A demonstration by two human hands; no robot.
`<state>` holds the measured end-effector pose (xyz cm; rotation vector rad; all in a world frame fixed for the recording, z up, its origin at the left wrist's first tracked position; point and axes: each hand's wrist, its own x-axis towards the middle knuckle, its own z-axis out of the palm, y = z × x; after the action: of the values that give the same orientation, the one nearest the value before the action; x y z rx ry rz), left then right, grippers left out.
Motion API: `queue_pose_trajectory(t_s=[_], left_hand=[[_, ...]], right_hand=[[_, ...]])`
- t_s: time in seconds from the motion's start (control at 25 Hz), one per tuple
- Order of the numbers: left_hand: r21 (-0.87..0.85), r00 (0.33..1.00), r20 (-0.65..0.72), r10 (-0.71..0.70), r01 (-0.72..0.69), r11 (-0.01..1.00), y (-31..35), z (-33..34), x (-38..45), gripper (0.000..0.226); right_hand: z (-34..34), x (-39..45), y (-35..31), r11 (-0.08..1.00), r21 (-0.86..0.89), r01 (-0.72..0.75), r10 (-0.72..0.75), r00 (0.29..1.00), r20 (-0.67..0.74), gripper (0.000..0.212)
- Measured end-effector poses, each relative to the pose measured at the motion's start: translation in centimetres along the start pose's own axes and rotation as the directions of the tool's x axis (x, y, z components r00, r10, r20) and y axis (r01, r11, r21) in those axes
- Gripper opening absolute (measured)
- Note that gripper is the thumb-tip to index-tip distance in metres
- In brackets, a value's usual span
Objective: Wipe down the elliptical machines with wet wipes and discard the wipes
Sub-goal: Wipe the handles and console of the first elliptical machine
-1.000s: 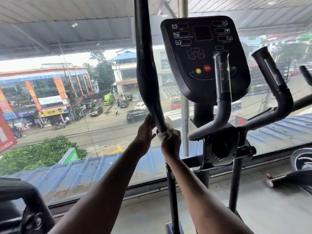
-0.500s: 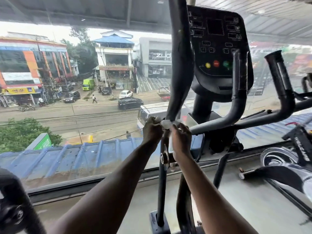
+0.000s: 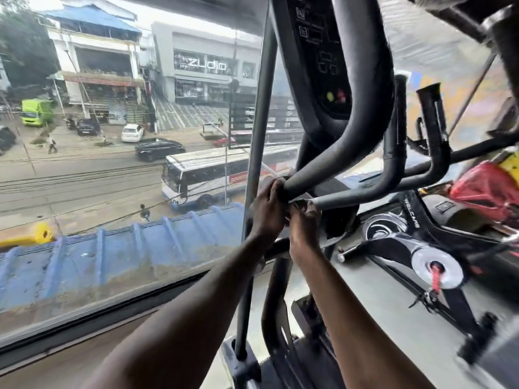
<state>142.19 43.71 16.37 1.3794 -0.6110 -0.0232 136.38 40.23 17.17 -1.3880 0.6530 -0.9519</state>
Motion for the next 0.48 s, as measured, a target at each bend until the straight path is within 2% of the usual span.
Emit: queue_pose_trajectory(t_s=[0.08, 0.16, 0.24, 0.36, 0.48], left_hand=[[-0.022, 0.998, 0.057, -0.01, 0.012, 1.0, -0.3, -0.6, 0.8, 0.027], [0.017, 0.996, 0.091, 0.016, -0.018, 1.0, -0.6, -1.4, 1.7, 0.026], [-0.027, 0.991, 0.132, -0.009, 0.013, 1.0, -0.8, -2.0, 2.5, 0.022], [-0.07, 0.979, 0.204, 0.013, 0.001, 0.998, -1.3, -2.5, 4.2, 0.018], [-0.056, 0.966, 0.256, 0.029, -0.015, 0.998, -1.6, -2.7, 6.2, 0.02]], right_hand=[[1.1, -0.1, 0.1, 0.998, -0.049, 0.034, -0.038, 0.995, -0.088, 0.008], [1.8, 0.0, 0.7, 0.985, -0.087, 0.151, -0.163, 0.974, -0.159, 0.017], [2.3, 0.2, 1.4, 0.946, -0.137, 0.294, -0.319, 0.921, -0.224, 0.023], [3.5, 0.4, 3.1, 0.875, -0.208, 0.437, -0.474, 0.861, -0.185, 0.034], [3.9, 1.1, 3.5, 0.875, -0.143, 0.462, -0.483, 0.854, -0.195, 0.04]])
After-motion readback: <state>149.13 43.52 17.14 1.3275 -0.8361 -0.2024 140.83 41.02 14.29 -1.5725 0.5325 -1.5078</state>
